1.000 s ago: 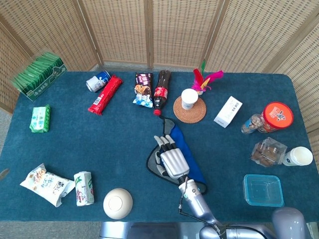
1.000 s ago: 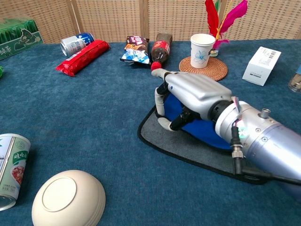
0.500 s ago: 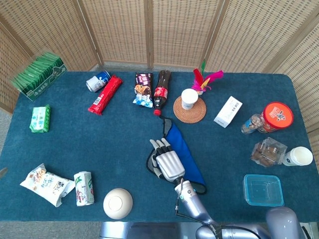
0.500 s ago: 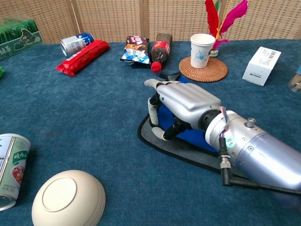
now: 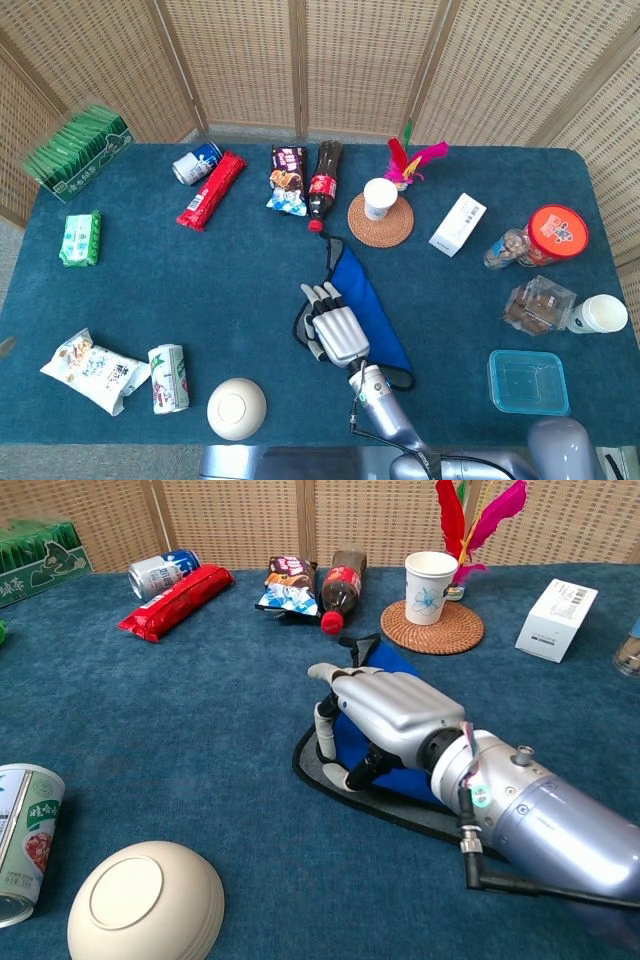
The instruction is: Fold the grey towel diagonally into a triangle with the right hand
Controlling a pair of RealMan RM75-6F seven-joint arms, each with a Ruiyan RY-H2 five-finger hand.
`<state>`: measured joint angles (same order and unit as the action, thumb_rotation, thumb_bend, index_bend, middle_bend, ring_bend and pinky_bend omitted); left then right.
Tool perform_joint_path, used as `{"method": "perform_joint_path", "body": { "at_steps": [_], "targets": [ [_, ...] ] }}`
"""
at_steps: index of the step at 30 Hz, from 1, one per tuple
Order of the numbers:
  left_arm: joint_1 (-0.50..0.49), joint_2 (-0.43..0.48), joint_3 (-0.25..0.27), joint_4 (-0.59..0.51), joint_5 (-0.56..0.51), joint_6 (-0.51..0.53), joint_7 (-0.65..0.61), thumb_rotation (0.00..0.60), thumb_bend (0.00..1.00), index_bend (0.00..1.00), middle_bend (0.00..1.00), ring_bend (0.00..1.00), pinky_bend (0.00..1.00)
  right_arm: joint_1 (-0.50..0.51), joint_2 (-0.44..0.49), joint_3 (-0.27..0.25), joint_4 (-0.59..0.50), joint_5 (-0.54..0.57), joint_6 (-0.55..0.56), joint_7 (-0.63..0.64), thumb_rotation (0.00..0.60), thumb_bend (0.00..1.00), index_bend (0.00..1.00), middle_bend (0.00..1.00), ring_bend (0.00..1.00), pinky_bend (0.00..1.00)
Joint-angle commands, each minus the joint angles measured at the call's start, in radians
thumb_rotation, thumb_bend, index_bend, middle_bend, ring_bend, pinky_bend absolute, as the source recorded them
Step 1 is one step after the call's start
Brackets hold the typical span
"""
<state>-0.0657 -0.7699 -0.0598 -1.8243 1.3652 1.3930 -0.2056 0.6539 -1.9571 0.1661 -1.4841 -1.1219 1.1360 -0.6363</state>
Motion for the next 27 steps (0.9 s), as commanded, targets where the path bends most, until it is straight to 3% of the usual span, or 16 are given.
{"method": "perform_joint_path", "body": {
  "at_steps": [1, 27],
  "targets": [
    [0.0, 0.0, 0.0, 0.0, 0.0, 0.0, 0.0, 0.6, 0.28, 0.1, 0.0, 0.0, 0.01, 0.005, -0.01, 0.007, 0.013, 0.003, -0.003, -0.002, 0.6, 0.54, 0.66, 0.0, 0.0, 0.0],
    [-0.001, 0.001, -0.005, 0.005, -0.009, -0.003, -0.011, 0.6, 0.28, 0.1, 0.0, 0.0, 0.01, 0.026, -0.075, 0.043, 0.033, 0.056, -0.009, -0.024, 0.6, 0.56, 0.66, 0.0, 0.0, 0.0]
  ]
}}
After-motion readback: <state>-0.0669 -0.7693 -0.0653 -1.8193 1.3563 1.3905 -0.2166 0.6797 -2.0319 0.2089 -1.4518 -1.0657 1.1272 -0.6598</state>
